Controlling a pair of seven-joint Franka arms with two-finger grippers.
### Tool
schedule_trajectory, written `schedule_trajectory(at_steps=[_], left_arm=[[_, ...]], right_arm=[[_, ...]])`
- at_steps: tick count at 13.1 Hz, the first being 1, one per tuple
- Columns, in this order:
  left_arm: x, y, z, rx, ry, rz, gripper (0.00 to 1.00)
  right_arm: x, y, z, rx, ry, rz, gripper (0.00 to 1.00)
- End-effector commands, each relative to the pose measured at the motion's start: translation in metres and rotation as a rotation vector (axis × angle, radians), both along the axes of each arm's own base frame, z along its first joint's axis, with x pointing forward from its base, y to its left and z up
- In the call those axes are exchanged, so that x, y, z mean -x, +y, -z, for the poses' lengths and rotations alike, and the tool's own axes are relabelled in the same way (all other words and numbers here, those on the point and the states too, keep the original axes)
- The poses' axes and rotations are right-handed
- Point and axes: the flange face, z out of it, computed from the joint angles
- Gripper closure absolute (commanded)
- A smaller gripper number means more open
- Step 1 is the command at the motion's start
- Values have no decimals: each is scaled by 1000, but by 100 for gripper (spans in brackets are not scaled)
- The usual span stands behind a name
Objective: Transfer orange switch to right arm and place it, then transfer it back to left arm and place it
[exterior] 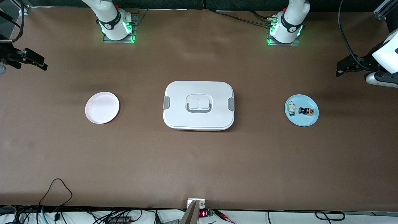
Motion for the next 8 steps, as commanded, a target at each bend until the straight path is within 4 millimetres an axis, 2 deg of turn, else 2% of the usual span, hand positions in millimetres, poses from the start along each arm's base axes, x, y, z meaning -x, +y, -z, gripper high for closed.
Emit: schedule_trajectory(at_steps=[1, 5, 8], left_arm=[[1, 4, -1, -14, 5, 13, 0], [1, 3, -1, -13, 5, 7, 0], [-2, 10, 7, -15, 21, -7, 0]], right_arm=[[3, 4, -3, 11, -13, 2, 0], [-3, 12, 4, 11, -1, -15, 0], [-10, 34, 0, 14, -18, -51, 0]])
